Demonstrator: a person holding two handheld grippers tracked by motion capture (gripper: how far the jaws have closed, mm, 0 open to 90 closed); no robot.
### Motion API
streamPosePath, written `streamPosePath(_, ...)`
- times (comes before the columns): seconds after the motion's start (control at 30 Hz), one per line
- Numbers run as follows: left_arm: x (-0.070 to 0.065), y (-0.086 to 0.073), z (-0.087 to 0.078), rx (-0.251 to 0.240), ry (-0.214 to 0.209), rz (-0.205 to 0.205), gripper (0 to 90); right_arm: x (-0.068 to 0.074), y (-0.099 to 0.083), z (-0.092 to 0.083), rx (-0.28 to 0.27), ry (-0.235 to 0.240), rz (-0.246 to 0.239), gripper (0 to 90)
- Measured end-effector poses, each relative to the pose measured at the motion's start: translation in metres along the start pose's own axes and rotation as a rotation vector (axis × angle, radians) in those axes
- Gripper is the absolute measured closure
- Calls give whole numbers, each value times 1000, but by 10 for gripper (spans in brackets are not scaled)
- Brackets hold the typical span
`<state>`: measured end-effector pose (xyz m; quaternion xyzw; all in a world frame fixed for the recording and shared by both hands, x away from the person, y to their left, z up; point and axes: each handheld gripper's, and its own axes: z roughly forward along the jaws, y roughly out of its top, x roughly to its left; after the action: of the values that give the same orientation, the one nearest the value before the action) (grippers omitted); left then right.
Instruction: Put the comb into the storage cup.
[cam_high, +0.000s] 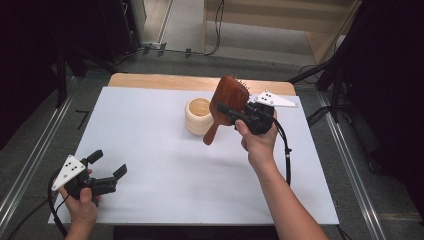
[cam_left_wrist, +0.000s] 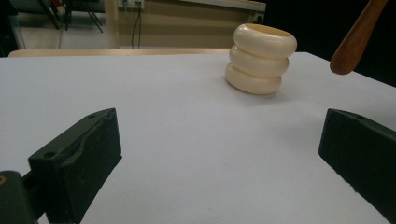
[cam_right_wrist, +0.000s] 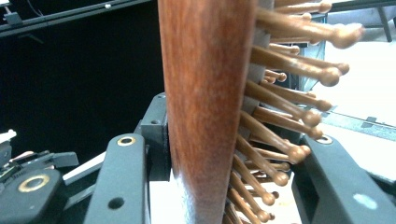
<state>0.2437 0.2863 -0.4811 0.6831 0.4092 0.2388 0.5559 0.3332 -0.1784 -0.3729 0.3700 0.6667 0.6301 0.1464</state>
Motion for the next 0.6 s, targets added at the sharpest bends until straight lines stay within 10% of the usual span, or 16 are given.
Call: streamPosePath(0.6,-1,0,1,3,-10,9,0,-3,16,7,-12,-22,-24,520)
